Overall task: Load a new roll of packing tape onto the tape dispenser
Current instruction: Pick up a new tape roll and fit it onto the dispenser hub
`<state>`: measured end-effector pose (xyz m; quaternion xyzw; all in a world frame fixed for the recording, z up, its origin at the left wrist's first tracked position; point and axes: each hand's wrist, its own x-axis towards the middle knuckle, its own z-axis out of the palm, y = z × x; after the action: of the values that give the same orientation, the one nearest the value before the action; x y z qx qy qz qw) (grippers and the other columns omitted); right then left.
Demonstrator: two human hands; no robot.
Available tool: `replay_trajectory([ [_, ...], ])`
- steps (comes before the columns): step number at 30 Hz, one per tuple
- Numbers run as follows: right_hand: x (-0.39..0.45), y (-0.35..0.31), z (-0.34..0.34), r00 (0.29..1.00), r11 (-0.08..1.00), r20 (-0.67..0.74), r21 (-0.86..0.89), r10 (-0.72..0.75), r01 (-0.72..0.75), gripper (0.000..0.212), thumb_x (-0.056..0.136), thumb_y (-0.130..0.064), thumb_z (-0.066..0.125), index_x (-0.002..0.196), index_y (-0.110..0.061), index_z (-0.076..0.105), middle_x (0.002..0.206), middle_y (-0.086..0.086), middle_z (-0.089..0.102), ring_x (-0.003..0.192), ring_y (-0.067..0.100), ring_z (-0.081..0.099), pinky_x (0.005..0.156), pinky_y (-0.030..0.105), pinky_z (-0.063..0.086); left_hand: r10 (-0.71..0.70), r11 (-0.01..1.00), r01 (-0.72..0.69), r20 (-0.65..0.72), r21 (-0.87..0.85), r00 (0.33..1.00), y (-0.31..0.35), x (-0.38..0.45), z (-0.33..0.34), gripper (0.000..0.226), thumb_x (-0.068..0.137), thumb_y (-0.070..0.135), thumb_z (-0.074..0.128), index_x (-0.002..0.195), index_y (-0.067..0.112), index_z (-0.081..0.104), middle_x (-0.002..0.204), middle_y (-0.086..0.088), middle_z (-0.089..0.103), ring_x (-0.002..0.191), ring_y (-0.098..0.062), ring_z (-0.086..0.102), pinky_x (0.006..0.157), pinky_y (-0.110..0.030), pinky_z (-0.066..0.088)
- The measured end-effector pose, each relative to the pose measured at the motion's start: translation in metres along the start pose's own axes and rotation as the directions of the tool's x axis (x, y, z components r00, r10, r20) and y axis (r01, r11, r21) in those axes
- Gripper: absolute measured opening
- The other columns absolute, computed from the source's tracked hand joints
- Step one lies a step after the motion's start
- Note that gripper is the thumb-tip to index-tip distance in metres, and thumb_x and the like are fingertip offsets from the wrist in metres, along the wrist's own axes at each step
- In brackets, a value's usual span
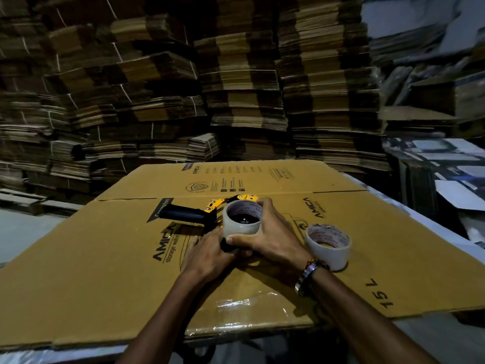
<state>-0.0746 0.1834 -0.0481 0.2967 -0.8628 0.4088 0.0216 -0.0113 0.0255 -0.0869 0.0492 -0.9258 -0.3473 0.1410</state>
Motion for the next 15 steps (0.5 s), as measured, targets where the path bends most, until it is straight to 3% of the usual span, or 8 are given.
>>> replay_trajectory([
  [3,0.009,0.006,-0.016,0.988,0.999,0.153,0.032,-0.020,0.015,0.109,0.062,-0.061,0.084,0.146,-0.029,0.023,0.144,-0.005,0.046,0.126,0.016,0.051,0.105,0.038,0.047,0.011,1.000,-0.011,-0.003,-0.001,1.000,-0.002,0.003,0.002,0.089,0.057,0.089,0.048,0.132,0.041,0.053,0.134,0.011,0.062,0.120,-0.015,0.057,0.107,-0.053,0.040],
  [7,0.017,0.013,-0.023,0.950,0.993,0.303,0.109,-0.081,0.050,0.114,0.069,-0.040,0.088,0.155,-0.034,0.013,0.151,-0.006,0.039,0.135,0.012,0.043,0.115,0.036,0.038,-0.008,1.000,0.008,-0.001,0.014,1.000,-0.001,0.003,0.002,0.096,0.055,0.088,0.046,0.136,0.037,0.050,0.137,0.009,0.059,0.124,-0.015,0.054,0.110,-0.053,0.037],
  [15,0.017,0.017,-0.009,0.989,0.994,0.126,0.089,-0.075,0.064,0.096,0.061,-0.056,0.086,0.142,-0.037,0.036,0.137,-0.008,0.054,0.121,0.013,0.056,0.102,0.039,0.050,-0.010,0.999,0.011,-0.014,0.043,1.000,-0.008,0.007,0.004,0.099,0.053,0.088,0.045,0.135,0.033,0.051,0.133,0.006,0.061,0.119,-0.016,0.057,0.107,-0.049,0.041],
])
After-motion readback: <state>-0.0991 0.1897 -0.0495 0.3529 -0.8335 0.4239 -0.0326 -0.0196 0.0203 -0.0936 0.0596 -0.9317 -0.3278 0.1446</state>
